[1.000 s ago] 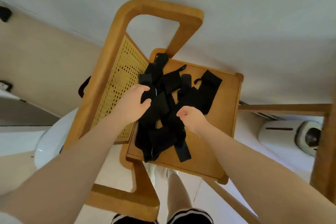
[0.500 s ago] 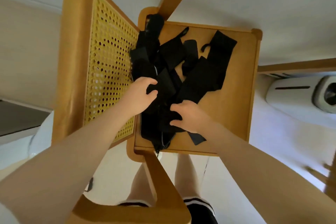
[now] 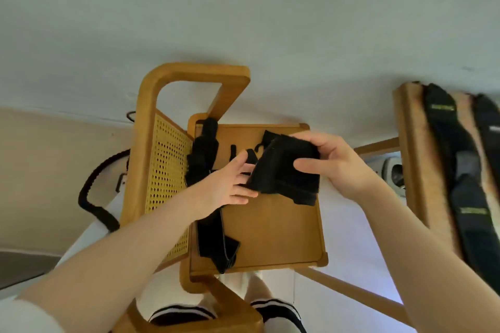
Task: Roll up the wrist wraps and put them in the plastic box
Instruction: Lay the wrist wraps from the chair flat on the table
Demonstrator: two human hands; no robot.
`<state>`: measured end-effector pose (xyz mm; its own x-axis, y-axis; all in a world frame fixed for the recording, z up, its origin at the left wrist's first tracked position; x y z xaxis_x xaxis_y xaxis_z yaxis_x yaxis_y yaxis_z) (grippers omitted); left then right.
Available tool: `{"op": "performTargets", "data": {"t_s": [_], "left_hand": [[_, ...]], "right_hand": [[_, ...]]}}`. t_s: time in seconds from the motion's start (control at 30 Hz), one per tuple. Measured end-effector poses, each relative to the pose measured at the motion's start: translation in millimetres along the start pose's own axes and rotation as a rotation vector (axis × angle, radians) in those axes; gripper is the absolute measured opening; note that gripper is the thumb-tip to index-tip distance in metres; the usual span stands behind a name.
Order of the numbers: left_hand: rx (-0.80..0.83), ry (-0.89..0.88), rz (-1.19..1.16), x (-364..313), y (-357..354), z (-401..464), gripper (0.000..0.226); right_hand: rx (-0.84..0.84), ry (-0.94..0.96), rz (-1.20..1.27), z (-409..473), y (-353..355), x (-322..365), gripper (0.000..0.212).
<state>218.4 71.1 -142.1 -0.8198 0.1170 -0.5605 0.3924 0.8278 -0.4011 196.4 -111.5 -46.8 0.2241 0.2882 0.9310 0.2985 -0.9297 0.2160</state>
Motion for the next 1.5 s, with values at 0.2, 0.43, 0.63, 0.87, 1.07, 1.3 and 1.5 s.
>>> {"op": "performTargets", "data": {"t_s": [0.2,0.43,0.63,0.87,1.07,1.3,1.5], "left_hand": [[0.124,-0.012,-0.503,-20.1,-26.3,-31.4,0.078],[-0.014,0.342,-0.147,1.7,-24.0,-35.6,0.075],[-0.141,0.224,-0.523,14.1,-36.2,-36.4,0.037],[-0.253,-0.060,-0.643,4.6,-36.4,-37.7,0.030],[-0.278,-0.198,-0.517,-6.6,-46.4,-39.1,0.056],[-0.468,-0.212,-0.302,-9.6,-19.0,-30.2,0.028],[-0.416,-0.039,0.241,-11.6,-13.9,-20.9,0.033]], "right_hand": [[0.045,-0.003,-0.094,-21.4,4.8,27.2,0.034],[0.138,-0.025,-0.214,-41.6,-18.4,10.9,0.052],[0.121,-0.037,-0.120,-44.0,-20.1,6.3,0.056],[-0.026,-0.335,-0.243,-58.7,-20.8,-29.1,0.033],[-0.064,-0.510,0.032,-37.3,-41.5,-24.2,0.025],[0.029,-0.322,0.004,-50.9,-25.2,-18.3,0.009],[-0.050,-0.202,0.257,-66.9,-1.8,-14.6,0.013]]}}
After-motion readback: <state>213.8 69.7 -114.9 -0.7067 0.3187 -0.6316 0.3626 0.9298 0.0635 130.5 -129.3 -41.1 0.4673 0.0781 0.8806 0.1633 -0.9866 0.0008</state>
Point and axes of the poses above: each hand's wrist, its own z-axis towards the middle knuckle, its own y-axis out of the back of the hand, x = y × z, the point moved 3 cm from there along z, towards the middle knuckle, and after that the axes turned 9 degrees about -z, right-handed, at the moved point
